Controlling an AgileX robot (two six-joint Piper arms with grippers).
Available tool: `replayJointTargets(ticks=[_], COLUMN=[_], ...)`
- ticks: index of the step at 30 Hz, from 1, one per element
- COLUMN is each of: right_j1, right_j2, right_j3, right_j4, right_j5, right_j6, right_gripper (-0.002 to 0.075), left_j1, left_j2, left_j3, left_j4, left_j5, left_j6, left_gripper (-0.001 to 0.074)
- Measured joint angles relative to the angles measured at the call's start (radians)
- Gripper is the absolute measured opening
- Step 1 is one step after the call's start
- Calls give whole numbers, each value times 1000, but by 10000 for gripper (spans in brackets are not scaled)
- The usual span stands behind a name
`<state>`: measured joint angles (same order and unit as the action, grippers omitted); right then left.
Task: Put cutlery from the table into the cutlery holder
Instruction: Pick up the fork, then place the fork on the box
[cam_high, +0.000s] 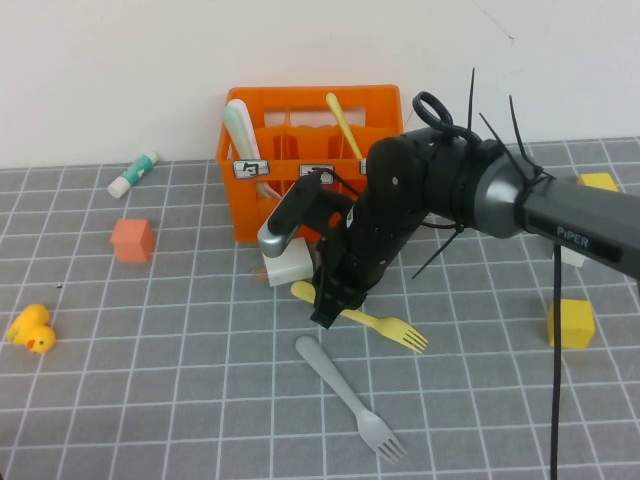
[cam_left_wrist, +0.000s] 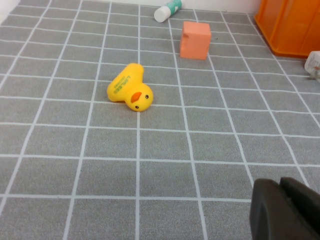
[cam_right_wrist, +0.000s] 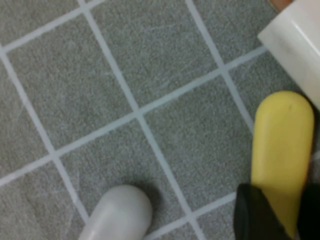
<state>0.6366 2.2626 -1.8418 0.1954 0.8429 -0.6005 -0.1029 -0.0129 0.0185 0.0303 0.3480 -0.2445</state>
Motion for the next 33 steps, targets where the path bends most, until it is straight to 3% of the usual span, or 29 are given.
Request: replayJointTargets(ticks=[21,28,33], right_j1=[0,0,0], right_j2=[-127,-250,-383], right_j3=[15,17,17], right_j4=[19,265,421], right_j5=[65,54,-76], right_j6=[-21,-176,-326], right_gripper=[170,169,169], left_j1=[0,0,0], left_j2=[0,0,0], left_j3=[0,0,0], left_j4=[0,0,0], left_j5=[0,0,0], left_j6=[3,3,3], left_gripper=[-1,-1,-1])
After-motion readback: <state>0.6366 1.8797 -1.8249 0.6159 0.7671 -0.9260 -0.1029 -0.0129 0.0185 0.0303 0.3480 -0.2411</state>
